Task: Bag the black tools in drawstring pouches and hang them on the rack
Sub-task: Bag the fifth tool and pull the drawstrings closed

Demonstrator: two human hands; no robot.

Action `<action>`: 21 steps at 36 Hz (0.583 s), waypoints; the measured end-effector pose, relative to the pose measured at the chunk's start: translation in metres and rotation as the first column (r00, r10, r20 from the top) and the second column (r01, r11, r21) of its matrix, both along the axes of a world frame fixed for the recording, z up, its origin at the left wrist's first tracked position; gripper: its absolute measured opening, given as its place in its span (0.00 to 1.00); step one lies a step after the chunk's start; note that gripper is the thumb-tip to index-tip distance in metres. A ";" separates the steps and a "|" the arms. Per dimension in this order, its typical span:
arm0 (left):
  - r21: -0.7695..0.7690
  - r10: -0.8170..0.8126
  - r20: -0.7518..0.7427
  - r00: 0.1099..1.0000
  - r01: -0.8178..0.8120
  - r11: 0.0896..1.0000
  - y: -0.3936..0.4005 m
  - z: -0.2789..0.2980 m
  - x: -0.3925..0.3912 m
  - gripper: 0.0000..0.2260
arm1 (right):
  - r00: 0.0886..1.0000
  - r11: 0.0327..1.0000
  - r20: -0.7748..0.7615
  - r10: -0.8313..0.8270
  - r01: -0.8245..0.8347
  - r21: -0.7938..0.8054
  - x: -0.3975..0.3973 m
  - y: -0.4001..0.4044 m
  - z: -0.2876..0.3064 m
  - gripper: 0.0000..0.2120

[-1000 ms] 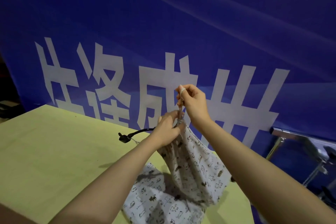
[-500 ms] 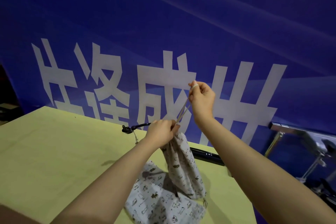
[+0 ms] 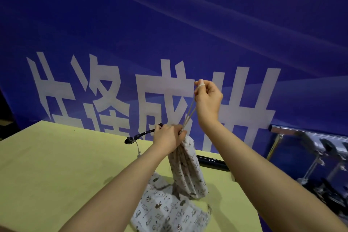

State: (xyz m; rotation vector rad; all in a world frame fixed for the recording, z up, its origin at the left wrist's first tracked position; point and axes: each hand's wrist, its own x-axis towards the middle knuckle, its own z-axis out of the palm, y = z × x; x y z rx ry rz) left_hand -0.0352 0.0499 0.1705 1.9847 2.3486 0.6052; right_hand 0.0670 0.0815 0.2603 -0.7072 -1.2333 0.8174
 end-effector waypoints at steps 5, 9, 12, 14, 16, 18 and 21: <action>-0.006 -0.038 -0.063 0.997 0.038 0.999 -0.004 0.013 0.031 0.14 | 0.998 1.000 -0.060 -0.011 0.011 -0.001 0.036 -0.003 0.008 0.10; 0.073 -0.046 -0.048 0.998 0.049 0.996 -0.005 0.023 0.062 0.18 | 0.993 1.000 -0.120 0.023 -0.022 0.011 0.061 -0.008 0.020 0.10; 0.106 -0.056 -0.017 0.998 0.057 0.993 -0.009 0.030 0.097 0.22 | 0.986 1.000 -0.166 0.006 -0.009 -0.021 0.094 -0.012 0.026 0.07; 0.110 -0.059 0.004 0.998 0.058 0.992 -0.014 0.033 0.121 0.24 | 0.986 0.999 -0.165 -0.013 0.004 -0.051 0.119 -0.013 0.025 0.10; 0.113 -0.065 -0.002 0.998 0.064 0.992 -0.016 0.033 0.146 0.25 | 0.991 0.996 -0.130 -0.033 0.022 -0.081 0.145 -0.016 0.024 0.14; 0.111 -0.070 -0.019 0.997 0.072 0.991 -0.015 0.030 0.174 0.24 | 0.993 0.995 -0.111 -0.037 0.026 -0.098 0.173 -0.020 0.024 0.18; 0.130 -0.060 -0.027 0.998 0.063 0.990 -0.016 0.022 0.215 0.22 | 0.996 0.994 -0.093 -0.003 -0.008 -0.112 0.212 -0.025 0.022 0.18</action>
